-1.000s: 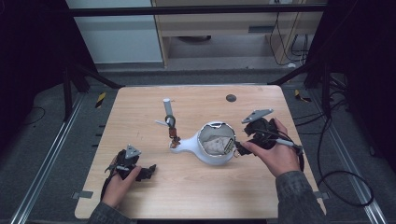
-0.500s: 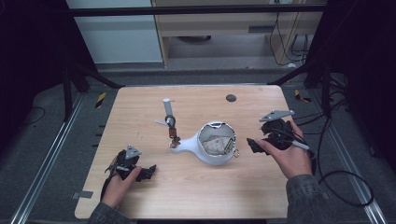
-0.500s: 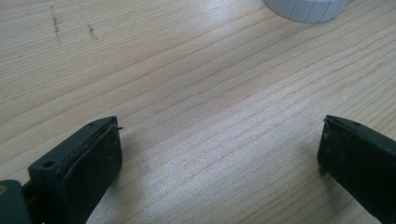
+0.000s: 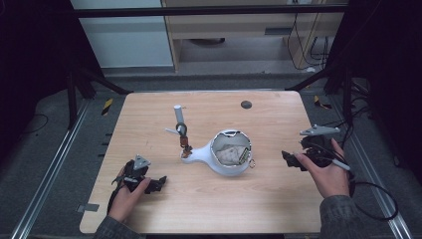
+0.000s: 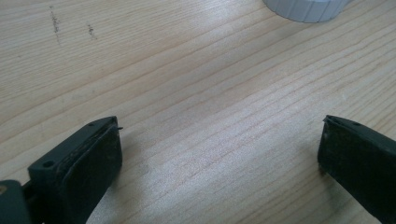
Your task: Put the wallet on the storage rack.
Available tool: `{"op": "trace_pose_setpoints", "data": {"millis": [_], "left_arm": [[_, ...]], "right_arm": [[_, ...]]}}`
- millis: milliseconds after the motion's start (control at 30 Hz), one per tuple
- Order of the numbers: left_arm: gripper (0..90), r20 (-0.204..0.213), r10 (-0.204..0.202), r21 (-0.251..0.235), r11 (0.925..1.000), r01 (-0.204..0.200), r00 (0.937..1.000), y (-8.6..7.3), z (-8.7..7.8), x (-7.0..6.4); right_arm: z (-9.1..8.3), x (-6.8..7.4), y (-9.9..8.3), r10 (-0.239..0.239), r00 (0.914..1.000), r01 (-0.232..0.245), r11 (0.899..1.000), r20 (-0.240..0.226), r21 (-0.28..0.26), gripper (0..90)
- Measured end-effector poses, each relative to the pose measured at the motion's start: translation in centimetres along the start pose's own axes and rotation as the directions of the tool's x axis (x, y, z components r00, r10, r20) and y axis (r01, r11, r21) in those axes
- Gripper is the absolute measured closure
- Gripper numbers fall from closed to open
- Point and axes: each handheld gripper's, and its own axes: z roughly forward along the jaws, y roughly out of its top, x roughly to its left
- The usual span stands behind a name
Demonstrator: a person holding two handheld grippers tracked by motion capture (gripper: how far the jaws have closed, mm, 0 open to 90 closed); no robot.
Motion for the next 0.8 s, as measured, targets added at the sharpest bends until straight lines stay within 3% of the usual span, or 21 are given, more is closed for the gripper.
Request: {"op": "trace_pose_setpoints", "data": {"millis": [367,567,800], "left_arm": [[0.0,0.002,0.0,-0.003,1.0,0.0,1.0,0.0,0.1,0.0],[0.0,0.002,-0.001,-0.004,1.0,0.001,1.0,0.0,0.1,0.0],[0.0,0.004,0.002,-0.003,1.0,-0.002,1.0,0.1,0.1,0.0]], "right_arm": [[1.5,-2.1,-3.9,0.081,0.9967,-0.081,0.997,0.006,0.015,5.6],[3.4,-2.7,-5.4,0.124,0.9923,-0.124,0.992,0.009,0.033,7.0],[6.3,-2.3,-6.4,0.145,0.9894,-0.145,0.987,0.003,0.072,7.8]]}}
